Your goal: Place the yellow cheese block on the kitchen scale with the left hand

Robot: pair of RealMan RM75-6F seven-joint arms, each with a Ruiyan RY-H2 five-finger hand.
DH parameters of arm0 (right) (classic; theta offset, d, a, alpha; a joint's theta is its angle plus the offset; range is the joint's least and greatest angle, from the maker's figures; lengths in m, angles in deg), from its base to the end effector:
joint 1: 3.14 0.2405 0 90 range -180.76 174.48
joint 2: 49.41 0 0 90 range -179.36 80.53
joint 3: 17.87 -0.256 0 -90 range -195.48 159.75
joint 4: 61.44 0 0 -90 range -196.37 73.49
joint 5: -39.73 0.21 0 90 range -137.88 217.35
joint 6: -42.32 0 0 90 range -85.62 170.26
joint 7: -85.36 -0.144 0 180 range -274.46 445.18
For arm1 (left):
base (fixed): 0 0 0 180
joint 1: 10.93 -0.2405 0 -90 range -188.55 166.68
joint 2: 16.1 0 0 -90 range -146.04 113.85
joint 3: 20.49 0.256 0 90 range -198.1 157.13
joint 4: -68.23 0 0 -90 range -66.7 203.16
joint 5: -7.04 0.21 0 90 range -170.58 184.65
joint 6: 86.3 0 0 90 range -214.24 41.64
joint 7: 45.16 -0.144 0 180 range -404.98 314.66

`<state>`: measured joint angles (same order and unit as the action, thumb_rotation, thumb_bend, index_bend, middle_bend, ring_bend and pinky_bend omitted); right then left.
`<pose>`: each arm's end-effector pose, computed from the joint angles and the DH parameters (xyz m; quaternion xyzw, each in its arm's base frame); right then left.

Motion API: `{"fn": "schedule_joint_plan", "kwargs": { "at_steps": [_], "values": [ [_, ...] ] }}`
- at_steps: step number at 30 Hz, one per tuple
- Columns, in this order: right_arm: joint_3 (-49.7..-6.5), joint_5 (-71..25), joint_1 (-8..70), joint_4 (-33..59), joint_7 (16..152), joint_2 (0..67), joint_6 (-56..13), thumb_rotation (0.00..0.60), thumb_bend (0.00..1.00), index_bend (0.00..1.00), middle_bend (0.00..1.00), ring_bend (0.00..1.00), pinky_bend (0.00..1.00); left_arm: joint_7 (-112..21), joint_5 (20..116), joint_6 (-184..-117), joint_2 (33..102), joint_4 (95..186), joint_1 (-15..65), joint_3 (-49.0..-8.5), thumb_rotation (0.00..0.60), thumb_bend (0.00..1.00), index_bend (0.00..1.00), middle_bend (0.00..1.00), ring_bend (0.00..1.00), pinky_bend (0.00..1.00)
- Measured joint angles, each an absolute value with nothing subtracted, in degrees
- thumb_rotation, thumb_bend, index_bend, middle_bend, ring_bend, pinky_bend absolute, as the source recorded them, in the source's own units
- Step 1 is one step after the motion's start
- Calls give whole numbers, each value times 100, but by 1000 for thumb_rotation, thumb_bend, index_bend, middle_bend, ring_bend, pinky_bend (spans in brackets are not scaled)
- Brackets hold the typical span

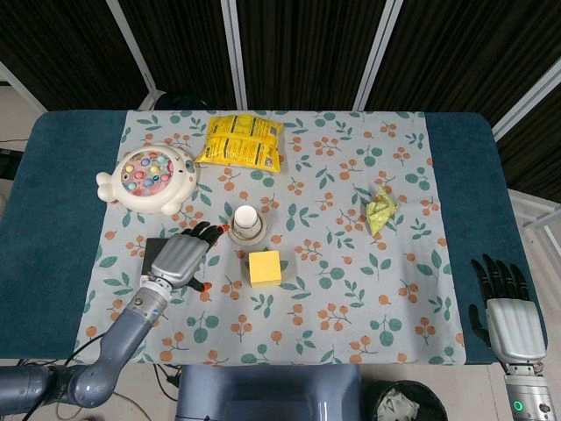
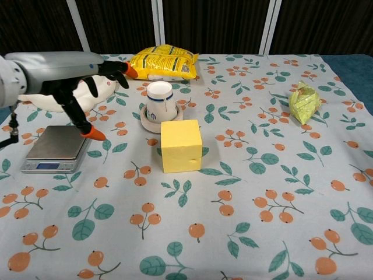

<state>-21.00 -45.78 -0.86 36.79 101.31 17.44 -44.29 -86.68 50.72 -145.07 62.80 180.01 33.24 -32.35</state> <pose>-0.2929 -0.1668 0.1404 0.6050 -0.3570 0.3434 0.6234 -0.1012 0.2996 0.0169 -0.7618 -0.4058 -0.3135 0.3958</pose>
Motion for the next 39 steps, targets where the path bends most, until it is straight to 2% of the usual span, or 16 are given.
{"fn": "schedule_joint_plan", "kwargs": {
  "at_steps": [14,25,34,39],
  "values": [
    [-2111,-4570,-98,3662,10076,1717,-4455,600,582,0,0,0,0,-9141,4266,-14705,7084,17497,4091,-3195,600,43,110,166,76,250],
    [-2125,-4556,-104,3658,10043,1699,-4468,600,582,0,0,0,0,-9137,4111,-14639,7642,16961,4466,-3158,600,51,147,220,121,271],
    [-2123,-4557,-105,3660,10011,1682,-4462,600,582,0,0,0,0,-9088,4236,-14678,7922,16674,4600,-3052,600,119,165,264,168,327],
    [-2116,-4561,-103,3669,10017,1677,-4453,600,582,0,0,0,0,-9063,4259,-14678,8020,16565,4651,-3021,600,259,198,311,220,378]
  ]
}}
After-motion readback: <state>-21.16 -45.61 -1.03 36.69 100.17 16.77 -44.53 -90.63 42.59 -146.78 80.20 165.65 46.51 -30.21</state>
